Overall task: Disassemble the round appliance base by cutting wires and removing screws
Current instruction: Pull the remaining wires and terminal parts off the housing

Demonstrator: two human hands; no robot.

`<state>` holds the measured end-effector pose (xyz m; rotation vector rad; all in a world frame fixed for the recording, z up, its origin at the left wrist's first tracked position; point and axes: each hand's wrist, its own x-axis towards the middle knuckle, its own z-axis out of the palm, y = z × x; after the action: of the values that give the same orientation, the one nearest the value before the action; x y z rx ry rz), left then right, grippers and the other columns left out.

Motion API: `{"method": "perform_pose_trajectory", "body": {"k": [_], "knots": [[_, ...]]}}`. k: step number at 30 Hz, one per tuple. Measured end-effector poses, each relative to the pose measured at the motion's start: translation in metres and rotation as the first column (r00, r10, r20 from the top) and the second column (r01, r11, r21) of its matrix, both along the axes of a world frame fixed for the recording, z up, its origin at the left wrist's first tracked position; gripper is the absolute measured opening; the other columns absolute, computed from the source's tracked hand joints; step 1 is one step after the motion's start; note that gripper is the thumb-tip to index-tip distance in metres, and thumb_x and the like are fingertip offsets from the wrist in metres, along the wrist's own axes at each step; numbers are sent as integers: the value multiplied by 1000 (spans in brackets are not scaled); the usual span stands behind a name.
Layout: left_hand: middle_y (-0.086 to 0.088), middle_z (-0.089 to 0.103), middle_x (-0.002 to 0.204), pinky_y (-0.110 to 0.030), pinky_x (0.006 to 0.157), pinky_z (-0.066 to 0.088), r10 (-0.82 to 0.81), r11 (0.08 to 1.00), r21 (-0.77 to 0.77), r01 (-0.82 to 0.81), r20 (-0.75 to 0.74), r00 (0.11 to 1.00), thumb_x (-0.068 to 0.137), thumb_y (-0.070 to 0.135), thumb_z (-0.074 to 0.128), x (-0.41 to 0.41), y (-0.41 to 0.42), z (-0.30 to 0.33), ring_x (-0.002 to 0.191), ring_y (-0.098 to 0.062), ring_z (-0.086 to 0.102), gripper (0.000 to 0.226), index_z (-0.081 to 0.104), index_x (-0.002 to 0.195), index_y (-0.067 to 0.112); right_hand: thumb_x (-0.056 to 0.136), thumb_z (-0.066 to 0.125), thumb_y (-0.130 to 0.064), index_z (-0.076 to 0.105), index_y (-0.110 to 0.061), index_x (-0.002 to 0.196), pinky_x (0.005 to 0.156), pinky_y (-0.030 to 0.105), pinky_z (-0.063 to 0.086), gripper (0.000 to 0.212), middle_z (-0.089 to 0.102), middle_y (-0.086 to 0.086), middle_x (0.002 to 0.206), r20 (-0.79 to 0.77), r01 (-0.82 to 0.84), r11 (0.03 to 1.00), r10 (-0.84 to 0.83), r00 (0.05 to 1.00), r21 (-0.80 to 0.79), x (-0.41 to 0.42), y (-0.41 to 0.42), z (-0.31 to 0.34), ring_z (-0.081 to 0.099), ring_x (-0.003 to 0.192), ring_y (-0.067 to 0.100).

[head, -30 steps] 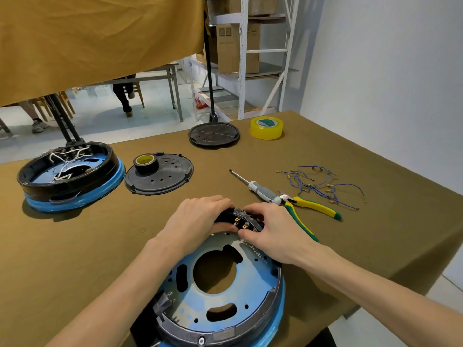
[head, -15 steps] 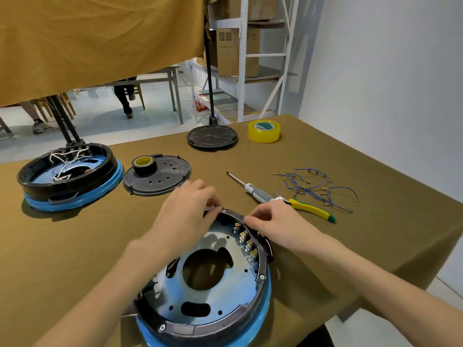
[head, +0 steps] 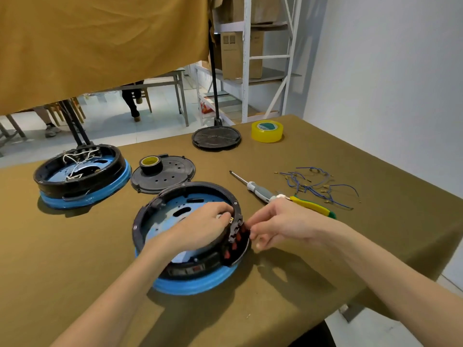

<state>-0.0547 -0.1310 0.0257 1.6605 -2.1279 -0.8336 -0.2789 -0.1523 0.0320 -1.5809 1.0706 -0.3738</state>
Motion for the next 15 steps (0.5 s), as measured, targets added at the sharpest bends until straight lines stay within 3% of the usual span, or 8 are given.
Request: {"method": "perform_pose_trajectory", "body": {"k": [4,8,10,15], "knots": [[11,71,97,-18,64,56,-36,999,-18,34,-113,993,106,39,50,1,15,-7,82,-2,68,17,65,110,34,91,74,-10,76,-8,96,68,27,61,6,76,11,83,-39,2,952,-15,999,-305,10,3,-6,71,68,14],[27,66,106,-9,80,52,37,998,-53,-42,-103,994,97,42,65,14,16,-11,96,9,65,34,63,129,32,88,77,-18,75,-20,81,71,31,60,7,74,-5,74,-85,-52,900,17,996,-432,18,5,-20,71,69,11],[21,74,100,-16,88,56,60,996,-54,-71,-183,981,94,40,71,18,15,-13,95,8,68,27,72,118,30,86,79,-23,75,-22,83,74,34,60,5,75,-6,78,-100,-76,891,34,994,-447,17,5,-27,70,72,9],[21,78,94,-19,82,59,-15,996,-84,-8,-268,963,95,36,71,21,17,-18,92,2,72,13,80,104,33,83,82,-35,75,-28,81,69,34,60,10,74,-11,80,-44,-16,860,-8,999,-509,18,8,-37,70,74,9]]}}
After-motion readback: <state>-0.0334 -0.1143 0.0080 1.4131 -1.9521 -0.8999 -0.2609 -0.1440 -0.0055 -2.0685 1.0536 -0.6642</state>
